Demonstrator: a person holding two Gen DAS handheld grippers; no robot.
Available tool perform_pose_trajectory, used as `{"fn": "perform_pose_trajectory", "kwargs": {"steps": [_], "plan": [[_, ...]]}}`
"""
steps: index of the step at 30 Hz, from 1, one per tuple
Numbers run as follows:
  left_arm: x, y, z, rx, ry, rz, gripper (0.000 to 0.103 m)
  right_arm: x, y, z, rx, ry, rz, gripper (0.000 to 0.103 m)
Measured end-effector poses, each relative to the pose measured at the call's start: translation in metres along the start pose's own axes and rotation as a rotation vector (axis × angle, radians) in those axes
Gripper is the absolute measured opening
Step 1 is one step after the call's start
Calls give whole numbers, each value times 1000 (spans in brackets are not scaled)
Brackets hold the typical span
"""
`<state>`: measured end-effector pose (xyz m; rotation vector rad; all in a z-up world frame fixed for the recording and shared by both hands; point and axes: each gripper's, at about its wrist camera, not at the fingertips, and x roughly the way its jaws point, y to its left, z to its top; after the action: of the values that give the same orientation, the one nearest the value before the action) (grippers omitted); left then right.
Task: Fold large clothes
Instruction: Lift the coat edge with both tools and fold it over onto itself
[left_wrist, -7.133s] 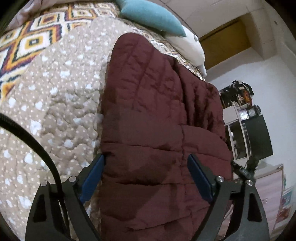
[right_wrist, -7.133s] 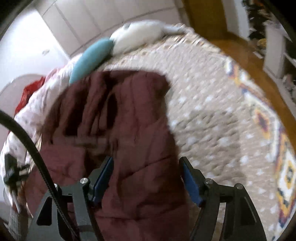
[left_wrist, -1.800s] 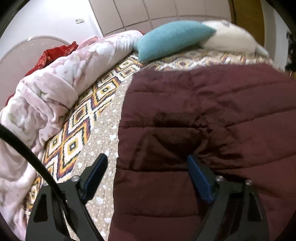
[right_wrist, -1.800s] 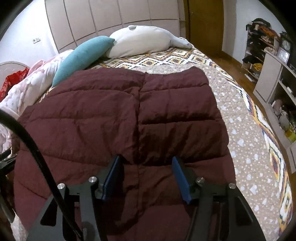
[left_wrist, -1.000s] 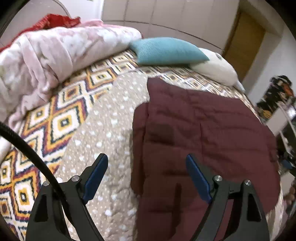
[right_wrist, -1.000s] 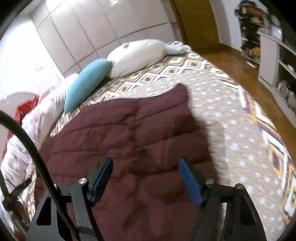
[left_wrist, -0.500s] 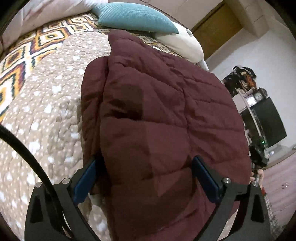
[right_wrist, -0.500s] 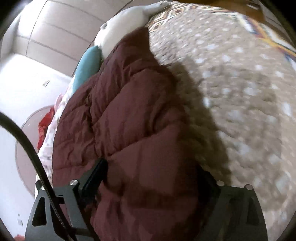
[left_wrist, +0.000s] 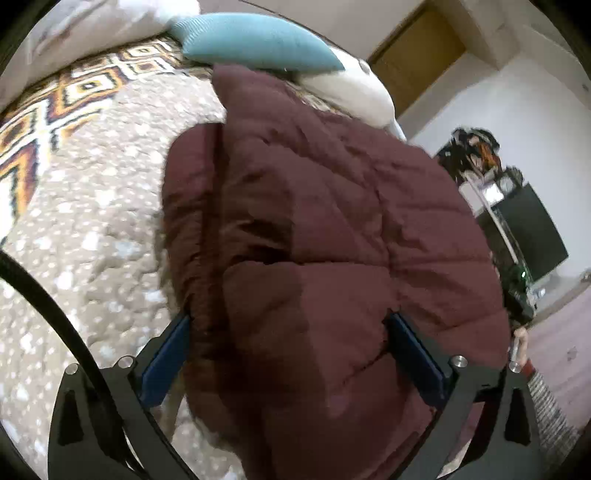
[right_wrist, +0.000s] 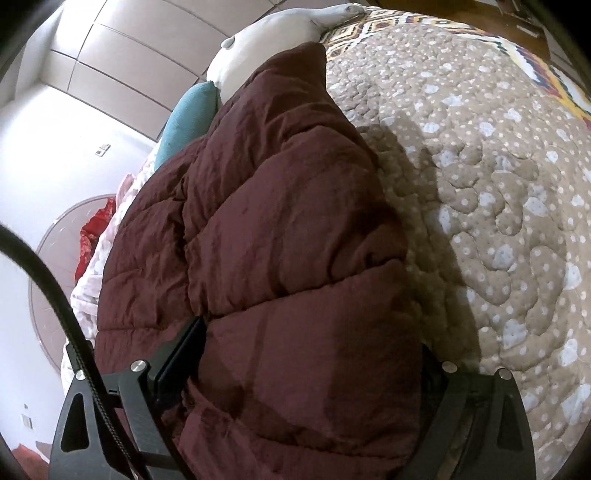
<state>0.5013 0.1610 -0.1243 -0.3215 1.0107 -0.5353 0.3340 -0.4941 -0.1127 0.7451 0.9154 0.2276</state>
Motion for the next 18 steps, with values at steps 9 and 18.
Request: {"fn": "perform_pose_trajectory", "kwargs": {"steps": [9, 18], "plan": [[1, -20, 12, -19, 6, 33, 61, 5, 17, 2, -40, 29, -65, 80], [-72, -76, 46, 65, -108, 26, 37, -52, 88, 9, -82, -97, 15, 38]]}}
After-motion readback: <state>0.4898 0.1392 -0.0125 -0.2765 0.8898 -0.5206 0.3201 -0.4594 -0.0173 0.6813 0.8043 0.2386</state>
